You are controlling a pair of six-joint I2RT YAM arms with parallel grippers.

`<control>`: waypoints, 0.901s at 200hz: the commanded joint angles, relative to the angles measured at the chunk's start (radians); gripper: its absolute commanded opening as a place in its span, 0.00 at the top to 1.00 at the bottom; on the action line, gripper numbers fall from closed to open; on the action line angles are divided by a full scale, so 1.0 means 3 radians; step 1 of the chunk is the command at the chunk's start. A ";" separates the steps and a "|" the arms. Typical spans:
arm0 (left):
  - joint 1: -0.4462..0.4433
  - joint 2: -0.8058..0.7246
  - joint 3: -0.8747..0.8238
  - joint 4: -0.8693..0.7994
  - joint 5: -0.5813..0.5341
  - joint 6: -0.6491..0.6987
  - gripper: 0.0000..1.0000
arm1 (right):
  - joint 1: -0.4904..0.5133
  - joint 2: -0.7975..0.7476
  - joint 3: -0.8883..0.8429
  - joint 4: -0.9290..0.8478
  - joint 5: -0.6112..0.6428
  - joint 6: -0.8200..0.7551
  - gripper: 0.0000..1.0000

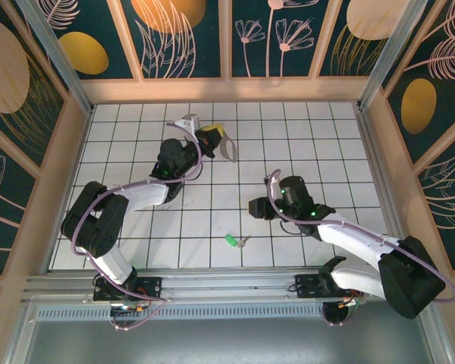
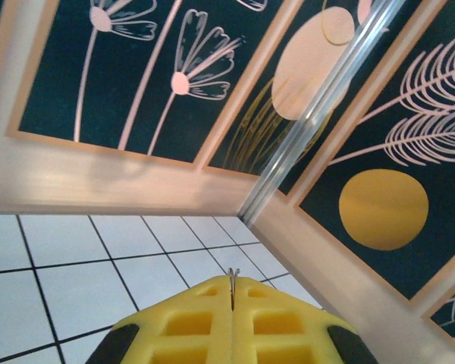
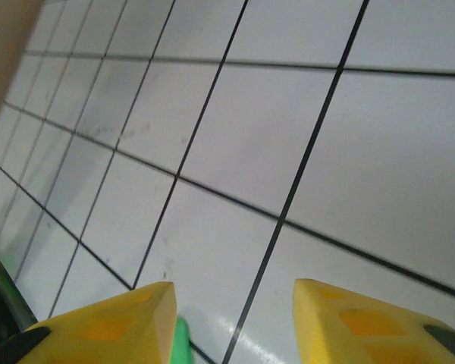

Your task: Put the keys on the keyring

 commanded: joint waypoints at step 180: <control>0.0213 -0.0083 -0.0043 0.0338 0.0372 -0.0142 1.00 | 0.1607 0.0780 0.0424 -0.0667 0.1064 -0.0307 0.51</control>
